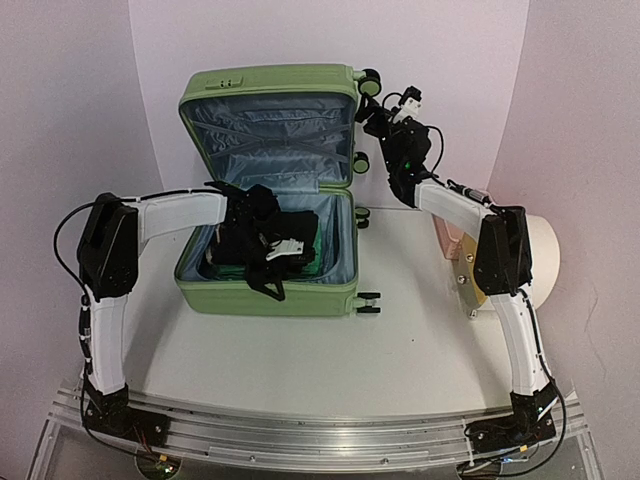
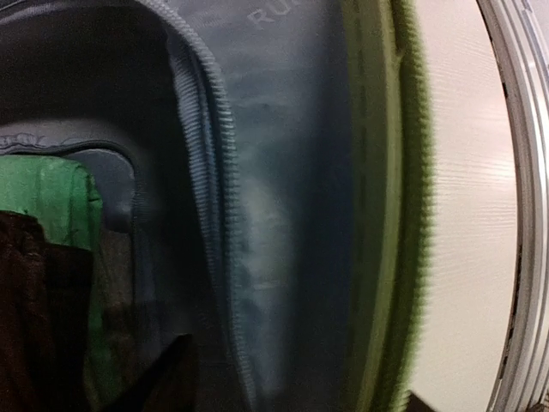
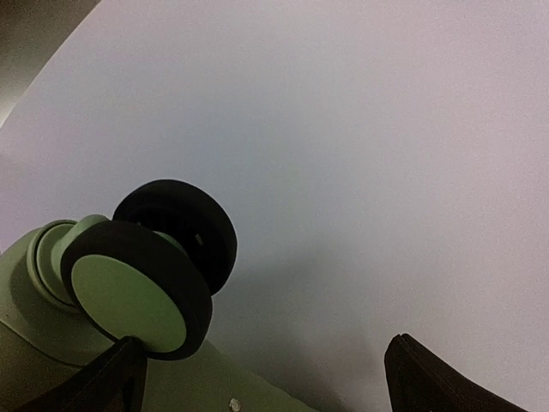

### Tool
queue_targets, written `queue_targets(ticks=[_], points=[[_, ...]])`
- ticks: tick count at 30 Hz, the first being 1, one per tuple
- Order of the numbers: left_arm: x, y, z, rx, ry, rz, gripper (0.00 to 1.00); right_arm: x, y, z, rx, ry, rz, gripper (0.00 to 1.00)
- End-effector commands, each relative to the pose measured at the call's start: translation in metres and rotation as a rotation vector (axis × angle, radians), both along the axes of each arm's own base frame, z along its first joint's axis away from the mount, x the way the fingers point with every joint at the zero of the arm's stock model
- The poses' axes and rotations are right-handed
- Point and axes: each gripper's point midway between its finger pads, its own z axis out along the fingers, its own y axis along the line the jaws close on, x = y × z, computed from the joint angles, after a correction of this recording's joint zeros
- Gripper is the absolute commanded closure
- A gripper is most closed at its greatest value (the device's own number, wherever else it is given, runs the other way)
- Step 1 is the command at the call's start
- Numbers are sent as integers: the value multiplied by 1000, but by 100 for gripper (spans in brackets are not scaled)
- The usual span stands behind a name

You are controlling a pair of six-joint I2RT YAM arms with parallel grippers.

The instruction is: Open, take out, and arrange the luggage

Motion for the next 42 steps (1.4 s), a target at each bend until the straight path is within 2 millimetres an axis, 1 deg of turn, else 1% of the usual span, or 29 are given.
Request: queue_targets(ticks=[1, 2, 3, 4, 5, 6, 7, 9, 11, 13, 16, 17, 19, 20, 22, 24, 26, 29, 30, 31, 32, 33, 34, 36, 37, 39, 40, 41, 42], points=[[63, -16, 94, -175, -255, -44, 30, -17, -1, 36, 26, 11, 16, 2], [67, -19, 114, -207, -281, -48, 24, -17, -2, 37, 26, 11, 17, 2], [80, -21, 145, -256, -337, -32, 17, -16, 0, 35, 28, 15, 28, 2], [88, -22, 158, -275, -378, -13, 16, -16, 1, 35, 31, 16, 32, 2], [107, -21, 178, -294, -456, 46, 15, -16, 3, 33, 35, 20, 48, 2], [132, -19, 202, -327, -555, 127, 15, -16, 5, 33, 38, 21, 63, 2], [143, -16, 214, -346, -602, 167, 16, -17, 6, 33, 39, 22, 67, 2], [179, 1, 257, -424, -759, 291, 17, -18, 7, 34, 37, 21, 81, 2], [190, 11, 269, -448, -799, 307, 16, -19, 8, 35, 31, 21, 84, 2], [194, 13, 263, -427, -816, 295, 13, -20, 7, 34, 30, 25, 85, 2], [212, 21, 250, -385, -844, 309, 9, -21, 9, 31, 34, 34, 99, 2], [222, 26, 245, -366, -853, 326, 7, -21, 10, 30, 32, 38, 107, 2], [235, 36, 241, -346, -847, 359, 7, -22, 11, 28, 29, 44, 113, 2], [238, 38, 245, -350, -851, 370, 7, -23, 11, 27, 23, 47, 117, 2], [243, 45, 243, -333, -864, 385, 7, -26, 11, 27, 13, 51, 118, 2], [243, 46, 245, -334, -891, 381, 6, -30, 11, 28, -8, 55, 128, 2], [240, 46, 255, -353, -916, 375, 5, -40, 10, 27, -48, 69, 132, 2], [237, 48, 258, -350, -915, 373, 5, -59, -6, 24, -88, 115, 96, 2], [236, 49, 254, -339, -911, 368, 5, -72, -20, 15, -105, 166, 58, 2], [234, 49, 252, -335, -908, 365, 5, -76, -28, 7, -108, 197, 31, 2], [233, 49, 253, -337, -911, 361, 5, -85, -36, 2, -111, 221, 16, 2], [230, 49, 251, -338, -908, 352, 5, -96, -44, -10, -129, 272, 6, 2], [229, 49, 251, -340, -904, 348, 5, -100, -45, -15, -138, 294, 15, 2], [227, 48, 250, -340, -899, 342, 5, -110, -35, -25, -179, 341, 95, 2], [227, 48, 250, -338, -898, 340, 5, -119, -22, -33, -194, 368, 194, 5], [226, 48, 247, -334, -886, 336, 5, -136, 9, -52, -162, 422, 411, 22], [226, 48, 246, -334, -883, 335, 5, -142, 24, -60, -159, 446, 491, 28], [226, 47, 245, -334, -880, 336, 5, -146, 31, -68, -157, 472, 523, 32], [225, 47, 246, -339, -879, 335, 5, -153, 43, -81, -164, 506, 563, 45]])
